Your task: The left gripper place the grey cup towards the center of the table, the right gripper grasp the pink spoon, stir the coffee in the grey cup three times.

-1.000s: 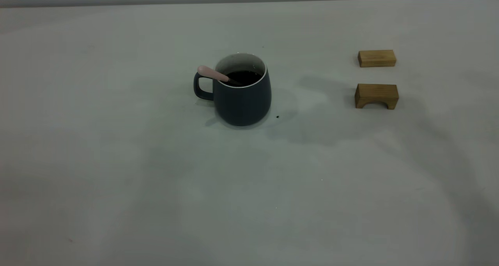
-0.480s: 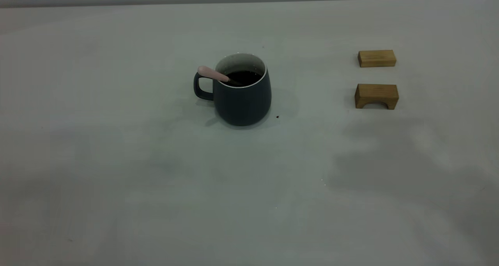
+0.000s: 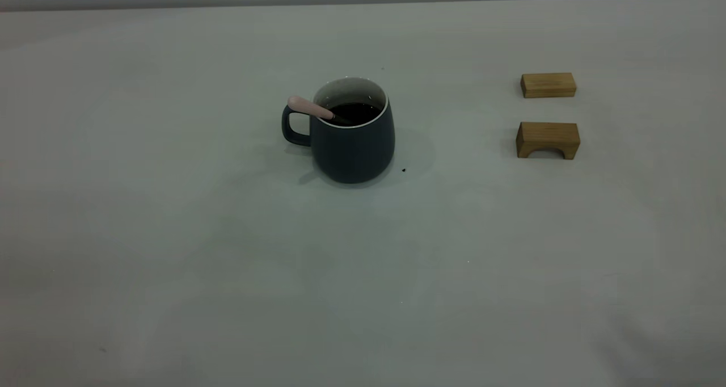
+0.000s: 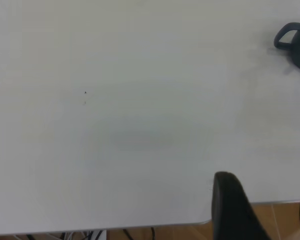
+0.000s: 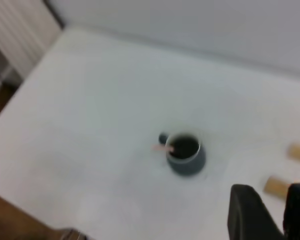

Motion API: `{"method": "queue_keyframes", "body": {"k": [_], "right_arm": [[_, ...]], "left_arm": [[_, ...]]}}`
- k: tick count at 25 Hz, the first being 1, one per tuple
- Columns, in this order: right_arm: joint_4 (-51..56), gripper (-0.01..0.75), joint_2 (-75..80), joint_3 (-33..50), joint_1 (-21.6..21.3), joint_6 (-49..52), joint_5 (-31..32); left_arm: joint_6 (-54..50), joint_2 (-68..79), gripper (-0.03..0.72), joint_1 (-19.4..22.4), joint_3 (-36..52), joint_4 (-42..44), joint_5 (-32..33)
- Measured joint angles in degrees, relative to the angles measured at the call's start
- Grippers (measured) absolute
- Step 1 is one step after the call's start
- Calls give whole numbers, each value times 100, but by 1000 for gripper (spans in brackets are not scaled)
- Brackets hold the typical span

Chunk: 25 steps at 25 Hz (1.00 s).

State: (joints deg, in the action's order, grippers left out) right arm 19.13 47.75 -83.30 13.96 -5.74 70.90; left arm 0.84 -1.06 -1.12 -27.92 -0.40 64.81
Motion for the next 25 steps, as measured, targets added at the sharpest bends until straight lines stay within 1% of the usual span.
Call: {"method": "queue_keyframes", "body": {"k": [3,5,11,16,18,21,25], "right_arm": [[-74,224,-927,409,-6,-13,0],[-99,227,-1482,855,-87,-31,0],[-192,231,-2625,2520,-894,-93,0],[-411,235,-3444,4004,-1418,-563,0],[-496,236,-3715,4451,-1513,-787,0],[-588,236,-4060,4969,-1520,-960,0],[-818,236,-4477,5399,-1520,-985,-300]], "left_arm": [[0,0,406,0,0,0,0],[0,0,406,0,0,0,0],[0,0,406,0,0,0,0],[0,0,406,0,0,0,0],[0,0,406,0,0,0,0],[0,0,406,0,0,0,0],[0,0,406,0,0,0,0]]}}
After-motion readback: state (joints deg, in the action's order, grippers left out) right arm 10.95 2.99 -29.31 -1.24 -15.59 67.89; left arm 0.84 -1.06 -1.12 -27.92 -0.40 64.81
